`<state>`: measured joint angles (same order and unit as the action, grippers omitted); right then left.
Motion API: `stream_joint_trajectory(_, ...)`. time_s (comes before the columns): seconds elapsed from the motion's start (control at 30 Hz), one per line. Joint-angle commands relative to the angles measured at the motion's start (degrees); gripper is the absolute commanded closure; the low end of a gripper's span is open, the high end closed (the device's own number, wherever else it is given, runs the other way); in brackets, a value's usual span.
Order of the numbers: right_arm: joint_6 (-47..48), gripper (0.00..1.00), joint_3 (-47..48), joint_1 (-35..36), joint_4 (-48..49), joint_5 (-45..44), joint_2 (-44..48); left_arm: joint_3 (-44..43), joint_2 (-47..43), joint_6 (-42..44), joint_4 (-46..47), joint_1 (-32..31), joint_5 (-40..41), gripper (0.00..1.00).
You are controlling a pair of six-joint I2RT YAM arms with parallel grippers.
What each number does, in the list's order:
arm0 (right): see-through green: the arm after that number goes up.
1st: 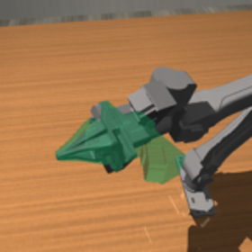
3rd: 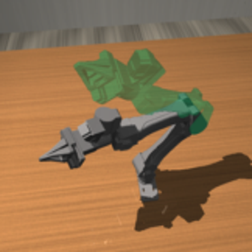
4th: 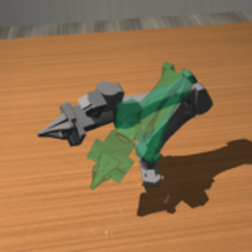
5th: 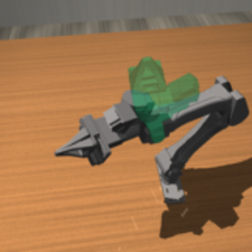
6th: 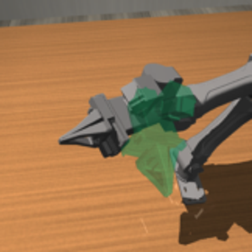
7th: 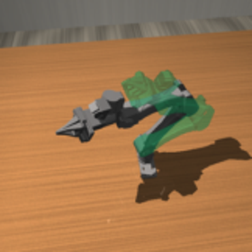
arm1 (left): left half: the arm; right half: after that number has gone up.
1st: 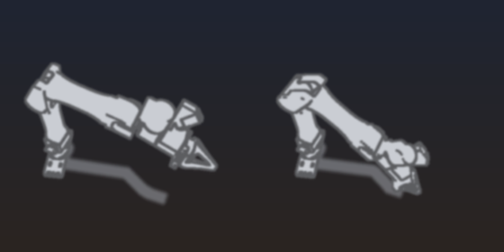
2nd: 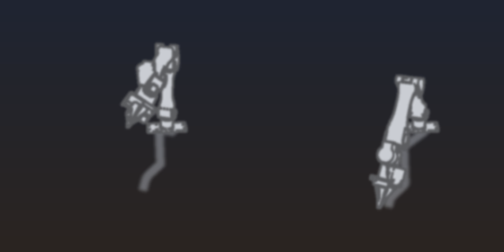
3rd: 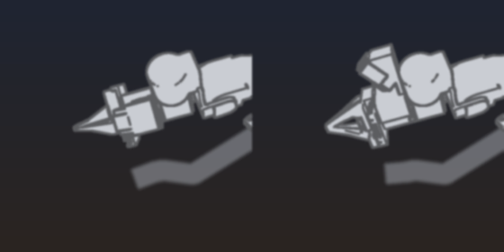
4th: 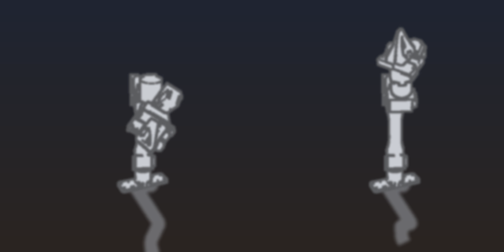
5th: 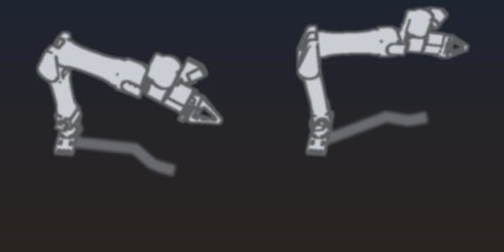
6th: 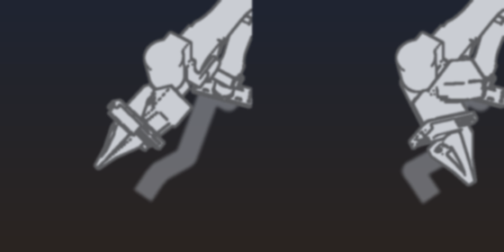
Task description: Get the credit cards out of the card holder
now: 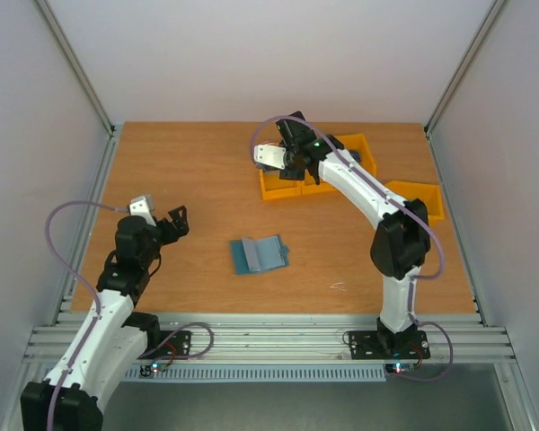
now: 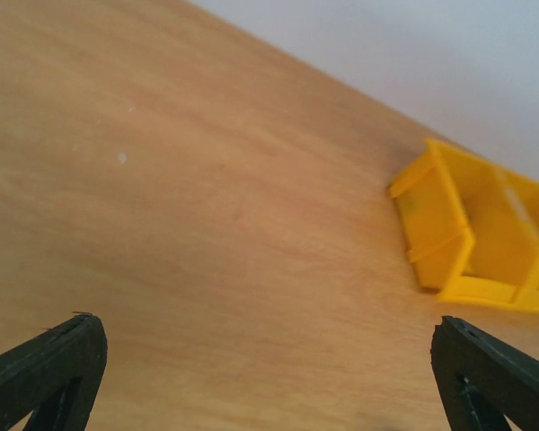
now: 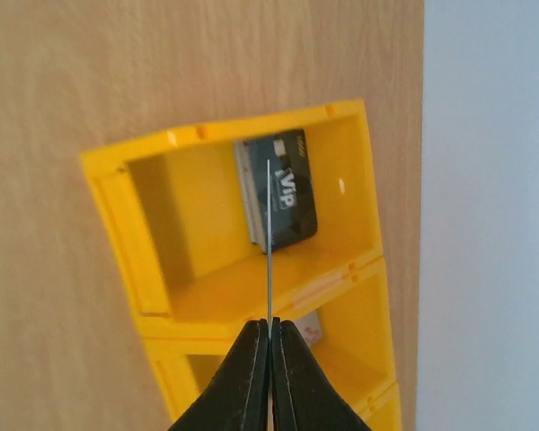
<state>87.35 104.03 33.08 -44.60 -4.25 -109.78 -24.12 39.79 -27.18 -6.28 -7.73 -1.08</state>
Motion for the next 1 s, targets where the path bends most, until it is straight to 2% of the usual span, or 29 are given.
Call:
stream_joint_trajectory(0.0,6.29,0.99,6.42,-1.9,3.42,-2.8,-6.03,3.18,1.29,-1.35,2.58,2.18,1.25,0.01)
stream_joint_trajectory(0.23,5.73,0.99,15.71,-2.82,5.02,-2.5,-16.12,4.72,4.39,0.21,5.67,2.63,-0.11,0.01)
stream_joint_trajectory(0.33,6.49,0.99,17.73,-2.83,6.15,-5.26,-19.44,4.95,4.92,0.42,5.67,2.65,0.44,0.01)
stream_joint_trajectory(0.43,7.57,0.99,18.4,-3.39,6.78,-7.72,-21.5,5.09,5.01,0.85,5.67,2.72,0.88,0.01)
stream_joint_trajectory(0.6,8.17,0.99,18.38,-3.64,7.13,-6.04,-22.61,5.65,5.61,1.05,8.06,2.72,0.91,0.01)
stream_joint_trajectory(0.97,8.82,0.99,17.87,-3.55,14.03,-10.03,-27.85,5.93,6.48,0.39,8.44,2.72,0.89,0.01)
